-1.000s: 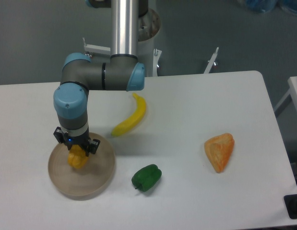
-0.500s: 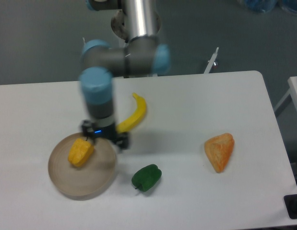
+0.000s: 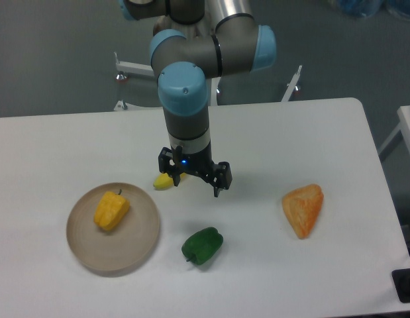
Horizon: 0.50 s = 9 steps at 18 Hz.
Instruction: Place the yellow pepper on the plate
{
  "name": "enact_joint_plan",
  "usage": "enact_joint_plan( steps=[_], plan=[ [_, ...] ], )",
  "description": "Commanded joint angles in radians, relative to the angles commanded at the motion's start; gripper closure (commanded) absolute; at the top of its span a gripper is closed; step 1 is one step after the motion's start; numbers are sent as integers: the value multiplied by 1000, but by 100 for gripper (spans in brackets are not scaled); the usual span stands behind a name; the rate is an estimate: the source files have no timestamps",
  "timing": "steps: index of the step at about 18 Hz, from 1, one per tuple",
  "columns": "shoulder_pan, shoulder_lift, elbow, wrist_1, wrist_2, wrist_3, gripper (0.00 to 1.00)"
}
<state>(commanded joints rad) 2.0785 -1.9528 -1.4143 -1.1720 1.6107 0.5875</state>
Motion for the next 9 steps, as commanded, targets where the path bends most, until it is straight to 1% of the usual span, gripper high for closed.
enact_joint_plan(
  steps=[9],
  plan=[
    [-2,-8,-2,11,0,0,0]
  ],
)
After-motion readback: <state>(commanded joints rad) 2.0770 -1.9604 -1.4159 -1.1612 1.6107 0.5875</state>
